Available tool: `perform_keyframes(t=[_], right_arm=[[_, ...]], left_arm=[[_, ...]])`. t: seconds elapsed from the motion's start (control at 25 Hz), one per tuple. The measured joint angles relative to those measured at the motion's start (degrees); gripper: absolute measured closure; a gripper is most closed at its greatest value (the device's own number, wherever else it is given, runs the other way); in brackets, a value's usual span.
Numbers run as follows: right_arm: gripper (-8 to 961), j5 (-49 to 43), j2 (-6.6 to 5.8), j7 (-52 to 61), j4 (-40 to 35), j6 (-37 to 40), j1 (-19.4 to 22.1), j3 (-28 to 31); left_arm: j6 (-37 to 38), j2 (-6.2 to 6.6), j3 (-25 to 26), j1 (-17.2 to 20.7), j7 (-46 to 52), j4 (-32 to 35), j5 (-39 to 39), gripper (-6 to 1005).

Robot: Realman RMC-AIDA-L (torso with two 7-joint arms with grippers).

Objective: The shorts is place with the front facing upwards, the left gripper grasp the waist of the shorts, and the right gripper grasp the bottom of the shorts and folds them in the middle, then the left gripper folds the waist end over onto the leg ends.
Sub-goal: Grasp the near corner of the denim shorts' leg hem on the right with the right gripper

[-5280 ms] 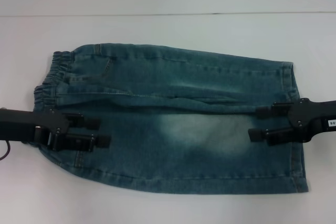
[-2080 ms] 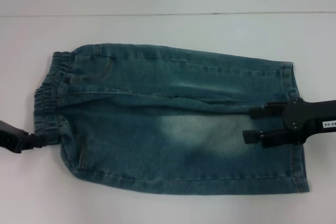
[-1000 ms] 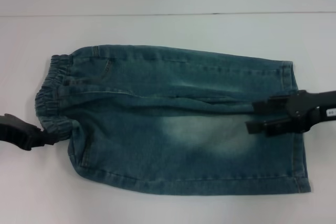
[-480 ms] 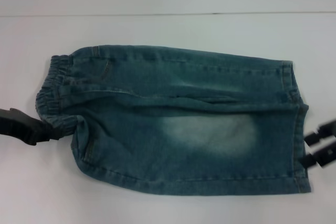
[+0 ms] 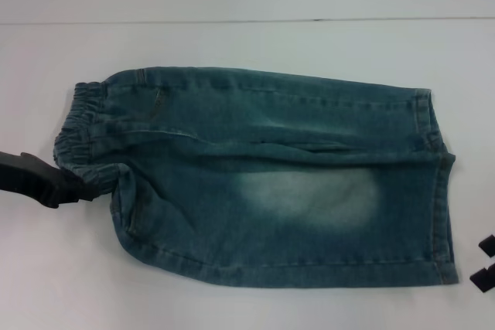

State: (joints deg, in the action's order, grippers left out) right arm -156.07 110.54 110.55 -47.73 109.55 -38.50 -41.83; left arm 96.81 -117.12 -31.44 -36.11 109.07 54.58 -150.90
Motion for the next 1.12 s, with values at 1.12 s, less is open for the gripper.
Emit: perform_keyframes(t=[1.12], right_arm=[[72,-0.5,1.80,0.3,8.4,-7.0,-3.0,-4.9]], left_arm=[[-0.5,-0.11,0.1,-0.1,0.0,0.1,0.0,956]])
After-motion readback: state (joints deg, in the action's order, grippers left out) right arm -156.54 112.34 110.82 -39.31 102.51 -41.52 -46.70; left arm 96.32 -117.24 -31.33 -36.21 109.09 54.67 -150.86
